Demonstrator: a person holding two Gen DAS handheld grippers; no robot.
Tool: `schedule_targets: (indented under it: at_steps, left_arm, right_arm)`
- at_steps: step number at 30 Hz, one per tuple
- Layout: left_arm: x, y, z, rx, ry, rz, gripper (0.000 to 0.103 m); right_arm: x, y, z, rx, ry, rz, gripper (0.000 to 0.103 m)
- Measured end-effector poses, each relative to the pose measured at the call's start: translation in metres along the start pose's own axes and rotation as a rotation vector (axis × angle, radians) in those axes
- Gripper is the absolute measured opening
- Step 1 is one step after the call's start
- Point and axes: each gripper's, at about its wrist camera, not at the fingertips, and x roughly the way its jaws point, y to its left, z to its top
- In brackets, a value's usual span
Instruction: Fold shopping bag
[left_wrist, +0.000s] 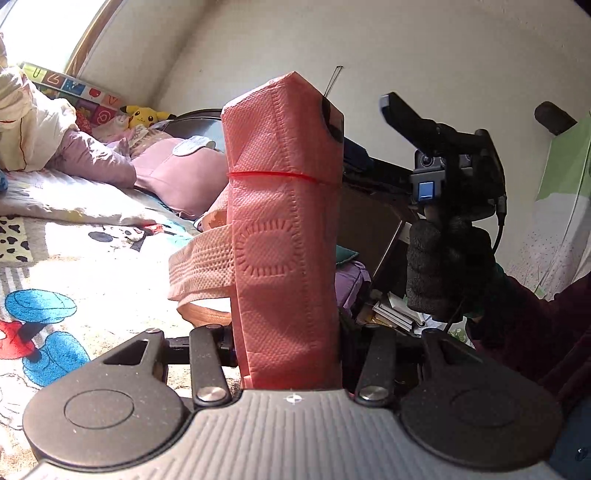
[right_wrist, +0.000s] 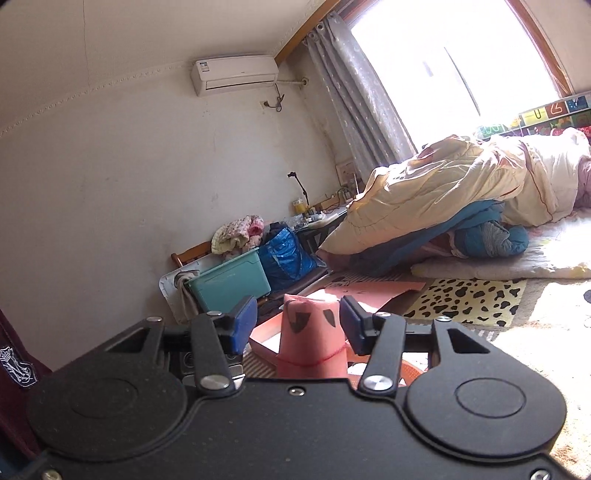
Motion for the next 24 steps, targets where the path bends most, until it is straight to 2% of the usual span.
schedule_targets:
  at_steps: [2, 7, 10, 20, 22, 24]
  left_arm:
    - [-0.001, 0.001, 0.000, -0.013, -0.008, -0.008, 0.045]
    - [-0.002, 0.003, -0.008, -0.056, -0.005, -0.017, 0.044]
    - [-0.004, 0.005, -0.010, -0.079, -0.030, -0.015, 0.044]
    - [-0.008, 0.013, -0.011, -0.115, -0.052, 0.011, 0.044]
    - [-0.009, 0.014, -0.012, -0.114, -0.059, -0.016, 0.045]
    - [-0.012, 0.015, -0.010, -0.118, -0.081, -0.033, 0.045]
  right_arm:
    - [0.004, -0.005, -0.007, 0.041, -0.018, 0.015, 0.025]
    - [0.010, -0.001, -0.020, 0.047, 0.011, 0.006, 0.024]
    - [0.009, -0.003, -0.026, 0.067, 0.017, -0.012, 0.025]
    - [0.020, -0.013, -0.039, 0.170, 0.115, -0.043, 0.027]
    - [0.018, -0.014, -0.038, 0.182, 0.128, -0.044, 0.028]
    - [0.012, -0.010, -0.035, 0.173, 0.102, -0.036, 0.029]
